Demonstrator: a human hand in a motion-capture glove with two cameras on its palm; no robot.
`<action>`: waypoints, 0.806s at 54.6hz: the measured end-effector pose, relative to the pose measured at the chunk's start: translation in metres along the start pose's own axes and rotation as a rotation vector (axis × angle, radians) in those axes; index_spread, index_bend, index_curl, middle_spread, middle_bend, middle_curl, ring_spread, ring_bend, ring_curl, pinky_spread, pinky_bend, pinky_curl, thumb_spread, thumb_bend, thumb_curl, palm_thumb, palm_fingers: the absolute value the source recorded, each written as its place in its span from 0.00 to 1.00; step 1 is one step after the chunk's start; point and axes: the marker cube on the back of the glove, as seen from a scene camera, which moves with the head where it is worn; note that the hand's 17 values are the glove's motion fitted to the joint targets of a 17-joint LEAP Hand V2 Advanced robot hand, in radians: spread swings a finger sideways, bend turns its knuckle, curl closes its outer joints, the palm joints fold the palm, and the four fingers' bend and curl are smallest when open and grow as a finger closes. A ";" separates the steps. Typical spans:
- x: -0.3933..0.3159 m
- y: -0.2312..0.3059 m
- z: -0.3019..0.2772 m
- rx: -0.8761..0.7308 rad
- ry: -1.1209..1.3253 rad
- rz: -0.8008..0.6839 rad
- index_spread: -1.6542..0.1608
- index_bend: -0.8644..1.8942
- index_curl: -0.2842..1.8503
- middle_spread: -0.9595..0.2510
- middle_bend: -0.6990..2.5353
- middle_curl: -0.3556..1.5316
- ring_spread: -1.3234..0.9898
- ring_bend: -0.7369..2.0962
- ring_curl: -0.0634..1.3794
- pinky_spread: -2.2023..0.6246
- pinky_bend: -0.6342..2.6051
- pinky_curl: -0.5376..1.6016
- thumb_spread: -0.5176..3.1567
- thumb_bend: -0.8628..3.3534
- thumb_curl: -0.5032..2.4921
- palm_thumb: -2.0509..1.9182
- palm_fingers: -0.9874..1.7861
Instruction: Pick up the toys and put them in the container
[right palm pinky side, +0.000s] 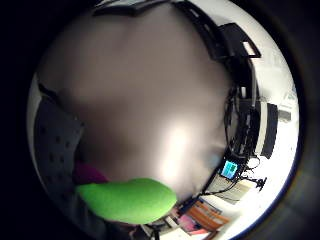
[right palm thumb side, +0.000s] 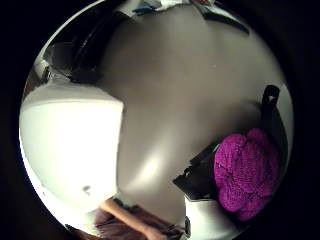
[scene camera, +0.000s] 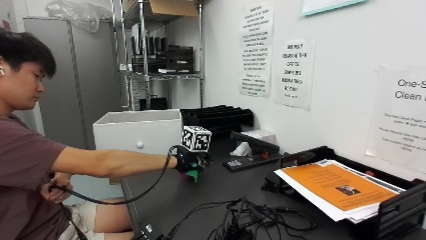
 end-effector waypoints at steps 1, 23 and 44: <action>-0.001 0.001 -0.003 -0.025 -0.007 0.002 0.77 0.59 0.37 0.61 0.56 0.46 0.44 0.69 0.44 0.65 0.47 0.43 0.39 0.23 0.36 0.64 0.82; -0.033 0.027 -0.141 0.004 0.045 0.001 0.78 0.62 0.47 0.65 0.60 0.51 0.44 0.74 0.46 0.65 0.50 0.46 0.35 0.21 0.42 0.64 0.77; -0.105 0.054 -0.261 0.178 0.136 -0.074 0.79 0.60 0.53 0.67 0.60 0.53 0.44 0.75 0.45 0.65 0.51 0.47 0.34 0.20 0.45 0.65 0.76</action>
